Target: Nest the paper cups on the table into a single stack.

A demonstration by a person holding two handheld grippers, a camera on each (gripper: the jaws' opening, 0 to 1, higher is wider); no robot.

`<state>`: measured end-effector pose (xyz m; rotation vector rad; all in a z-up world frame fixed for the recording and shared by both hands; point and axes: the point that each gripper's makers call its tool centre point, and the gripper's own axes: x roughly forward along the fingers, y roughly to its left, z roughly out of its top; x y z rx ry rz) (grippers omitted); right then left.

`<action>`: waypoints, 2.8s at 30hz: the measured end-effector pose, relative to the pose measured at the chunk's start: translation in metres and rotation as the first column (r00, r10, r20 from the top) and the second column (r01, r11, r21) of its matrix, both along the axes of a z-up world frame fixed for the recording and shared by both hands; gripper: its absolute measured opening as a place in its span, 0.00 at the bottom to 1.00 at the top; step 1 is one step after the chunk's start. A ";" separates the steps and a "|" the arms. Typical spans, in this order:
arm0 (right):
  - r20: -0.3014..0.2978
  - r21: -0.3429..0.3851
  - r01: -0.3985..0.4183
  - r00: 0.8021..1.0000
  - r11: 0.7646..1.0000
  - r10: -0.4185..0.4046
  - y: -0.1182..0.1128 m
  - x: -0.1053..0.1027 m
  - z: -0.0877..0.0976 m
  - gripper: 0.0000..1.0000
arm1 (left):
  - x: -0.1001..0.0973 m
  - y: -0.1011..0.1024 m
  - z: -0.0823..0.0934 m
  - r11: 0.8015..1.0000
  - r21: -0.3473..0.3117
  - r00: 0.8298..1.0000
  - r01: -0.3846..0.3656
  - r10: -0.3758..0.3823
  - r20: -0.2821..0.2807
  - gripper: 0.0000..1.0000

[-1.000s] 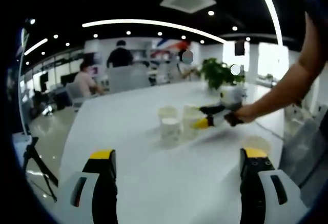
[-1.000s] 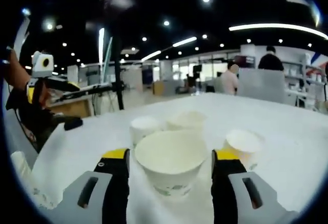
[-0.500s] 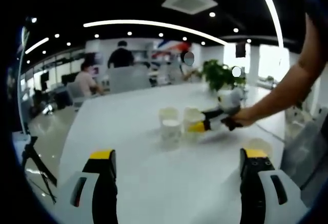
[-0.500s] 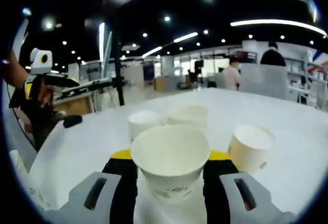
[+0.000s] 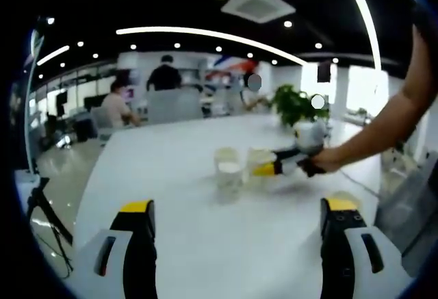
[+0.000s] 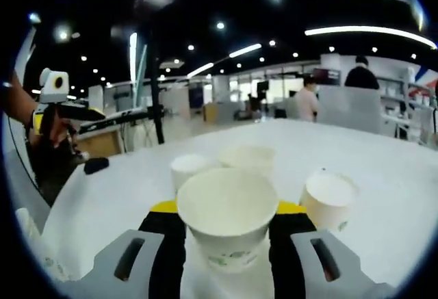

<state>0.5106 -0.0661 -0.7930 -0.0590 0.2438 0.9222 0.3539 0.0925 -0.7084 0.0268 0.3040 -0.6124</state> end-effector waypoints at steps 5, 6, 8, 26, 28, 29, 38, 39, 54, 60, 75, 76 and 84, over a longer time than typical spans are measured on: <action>-0.004 0.008 -0.001 1.000 1.000 0.001 0.001 0.003 0.010 0.42 | 0.001 0.000 -0.001 1.000 -0.003 1.000 -0.001 0.001 -0.006 0.98; -0.003 0.009 -0.002 1.000 1.000 0.002 0.001 0.004 0.013 0.42 | 0.001 -0.001 -0.001 1.000 -0.003 1.000 0.000 0.000 -0.006 0.98; 0.001 0.009 -0.003 1.000 1.000 0.003 0.000 0.005 0.016 0.42 | 0.002 -0.001 -0.001 1.000 0.002 1.000 0.005 -0.005 -0.006 0.98; -0.046 0.015 -0.017 0.999 1.000 0.018 -0.005 0.016 0.053 0.43 | 0.011 0.001 -0.002 1.000 0.017 1.000 0.002 -0.002 -0.014 0.98; -0.039 0.013 -0.016 0.999 1.000 0.016 -0.006 0.020 0.059 0.43 | 0.013 0.005 -0.006 0.999 0.042 1.000 -0.016 0.017 -0.026 0.98; -0.039 0.013 -0.015 0.999 1.000 0.016 -0.006 0.020 0.061 0.43 | 0.014 0.005 -0.007 0.999 0.035 0.999 -0.019 0.021 -0.037 0.98; -0.024 0.008 -0.009 1.000 1.000 0.009 -0.011 0.031 0.086 0.42 | 0.015 0.006 -0.002 0.999 0.017 0.999 -0.033 0.033 -0.032 0.98; -0.022 0.011 -0.014 1.000 1.000 0.015 -0.011 0.030 0.090 0.42 | 0.015 0.006 -0.002 0.999 0.013 0.999 -0.034 0.034 -0.032 0.98; 0.007 -0.025 -0.027 1.000 0.999 0.028 -0.008 0.043 0.132 0.42 | 0.013 -0.001 0.000 1.000 0.009 0.999 -0.007 0.008 -0.033 0.98; 0.014 -0.036 -0.026 1.000 0.999 0.027 -0.012 0.044 0.141 0.42 | 0.013 0.001 0.002 1.000 0.016 0.999 -0.006 0.006 -0.032 0.98; -0.007 -0.011 -0.019 1.000 1.000 0.019 -0.017 0.031 0.149 0.42 | 0.011 -0.005 0.006 1.000 0.014 1.000 0.007 -0.006 -0.022 0.98; -0.012 -0.008 -0.018 1.000 1.000 0.017 -0.017 0.030 0.149 0.42 | 0.011 -0.006 0.006 1.000 0.015 1.000 0.008 -0.007 -0.023 0.98; -0.020 -0.016 -0.013 1.000 1.000 0.013 -0.021 0.018 0.149 0.42 | 0.007 -0.009 0.006 1.000 0.028 1.000 0.011 -0.010 -0.023 0.98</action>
